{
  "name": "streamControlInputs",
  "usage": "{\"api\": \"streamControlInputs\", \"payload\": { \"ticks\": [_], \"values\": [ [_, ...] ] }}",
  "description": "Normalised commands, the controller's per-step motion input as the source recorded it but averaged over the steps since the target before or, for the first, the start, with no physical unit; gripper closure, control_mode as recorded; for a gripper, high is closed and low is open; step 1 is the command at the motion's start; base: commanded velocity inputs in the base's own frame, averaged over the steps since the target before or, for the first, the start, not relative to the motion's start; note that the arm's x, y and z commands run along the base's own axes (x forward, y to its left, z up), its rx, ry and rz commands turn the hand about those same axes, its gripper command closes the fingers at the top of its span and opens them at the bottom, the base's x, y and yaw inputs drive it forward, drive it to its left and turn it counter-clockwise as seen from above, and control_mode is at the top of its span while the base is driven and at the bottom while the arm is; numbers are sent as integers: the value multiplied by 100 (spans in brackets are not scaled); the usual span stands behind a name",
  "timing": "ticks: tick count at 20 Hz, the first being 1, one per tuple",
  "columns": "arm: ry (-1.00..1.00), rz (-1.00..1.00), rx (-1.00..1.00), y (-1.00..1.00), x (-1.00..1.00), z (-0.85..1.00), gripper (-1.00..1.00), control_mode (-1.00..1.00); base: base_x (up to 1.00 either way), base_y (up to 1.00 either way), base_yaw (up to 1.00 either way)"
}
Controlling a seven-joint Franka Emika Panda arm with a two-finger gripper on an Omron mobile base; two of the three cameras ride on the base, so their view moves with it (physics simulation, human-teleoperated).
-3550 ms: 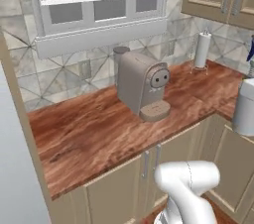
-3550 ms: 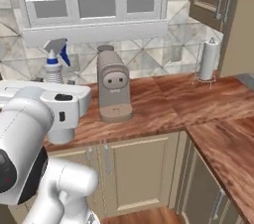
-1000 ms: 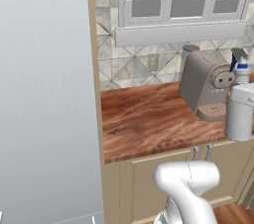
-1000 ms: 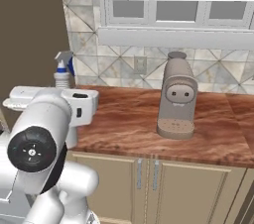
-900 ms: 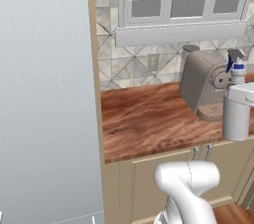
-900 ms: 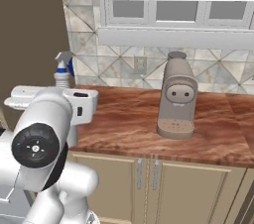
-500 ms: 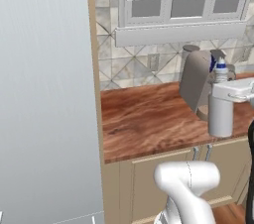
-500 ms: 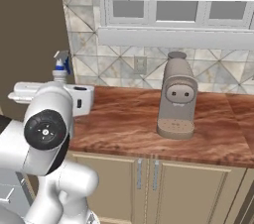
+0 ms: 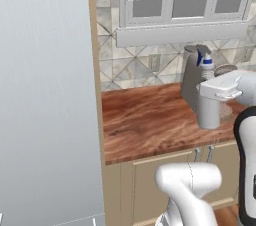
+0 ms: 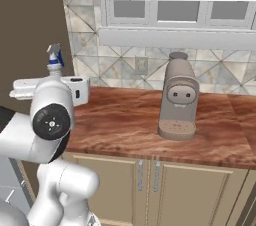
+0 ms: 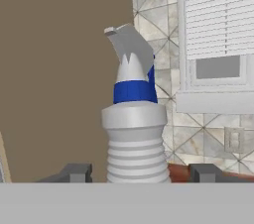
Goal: Move the cutting board and knife to the sink. Then move spray from the cabinet to the counter.
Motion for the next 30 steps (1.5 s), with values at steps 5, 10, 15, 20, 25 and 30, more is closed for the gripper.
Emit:
{"api": "streamControlInputs", "payload": {
  "ticks": [5,10,15,20,25,30],
  "values": [
    [-12,0,5,22,43,-45,100,-100,0,0,0],
    [-12,4,8,19,39,-56,100,-100,0,0,0],
    [-16,6,11,16,23,-64,100,-100,0,0,0],
    [-15,0,10,8,21,-50,100,-100,0,0,0],
    [-11,0,8,14,12,-44,100,-100,0,0,0],
    [0,-4,0,18,14,-40,100,-100,0,0,0]
  ]
}}
